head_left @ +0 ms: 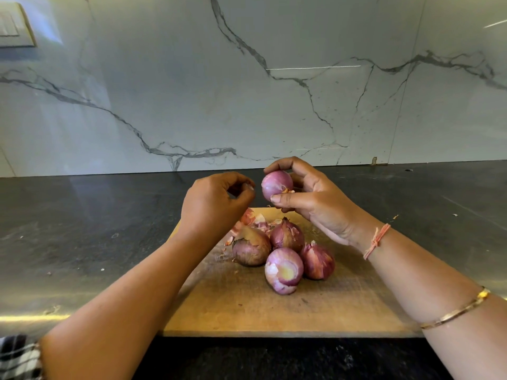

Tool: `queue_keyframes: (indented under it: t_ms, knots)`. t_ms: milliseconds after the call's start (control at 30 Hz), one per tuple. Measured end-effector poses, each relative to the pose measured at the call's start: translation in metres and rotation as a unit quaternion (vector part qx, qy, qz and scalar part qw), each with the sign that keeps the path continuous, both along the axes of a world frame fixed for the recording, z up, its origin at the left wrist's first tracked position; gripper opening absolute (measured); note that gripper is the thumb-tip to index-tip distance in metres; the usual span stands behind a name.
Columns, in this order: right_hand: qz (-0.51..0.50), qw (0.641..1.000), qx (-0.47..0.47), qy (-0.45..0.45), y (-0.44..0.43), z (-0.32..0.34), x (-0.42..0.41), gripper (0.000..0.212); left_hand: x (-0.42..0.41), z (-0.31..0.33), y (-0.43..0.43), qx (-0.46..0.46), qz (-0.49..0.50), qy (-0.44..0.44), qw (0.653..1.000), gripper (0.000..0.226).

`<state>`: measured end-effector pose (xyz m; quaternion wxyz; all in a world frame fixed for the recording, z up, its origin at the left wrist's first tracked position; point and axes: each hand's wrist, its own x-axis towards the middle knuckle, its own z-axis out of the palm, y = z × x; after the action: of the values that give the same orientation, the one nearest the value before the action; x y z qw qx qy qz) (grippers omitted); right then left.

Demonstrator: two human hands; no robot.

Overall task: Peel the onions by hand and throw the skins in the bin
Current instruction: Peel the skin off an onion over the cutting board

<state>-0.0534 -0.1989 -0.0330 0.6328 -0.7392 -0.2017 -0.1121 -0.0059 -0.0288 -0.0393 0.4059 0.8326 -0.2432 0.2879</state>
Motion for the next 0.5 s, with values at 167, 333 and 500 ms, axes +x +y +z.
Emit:
queue_keyframes:
  t_ms: [167,333,500]
  knots:
    - [-0.05,0.999,-0.02,0.005,-0.0004,-0.0031,0.0026,0.031,-0.0054,-0.0002,-0.0027,0.028,-0.034,0.004,0.999,0.027]
    - [-0.098,0.991,-0.084,-0.035,0.0002,-0.0054,0.005,0.035,-0.0056,-0.0001,-0.0014,0.017,-0.058,-0.02,0.998,0.049]
    - [-0.118,0.979,-0.148,-0.074,0.0035,-0.0068,0.0014,0.035,-0.0096,0.0008,-0.0027,0.037,-0.077,-0.021,0.996,0.051]
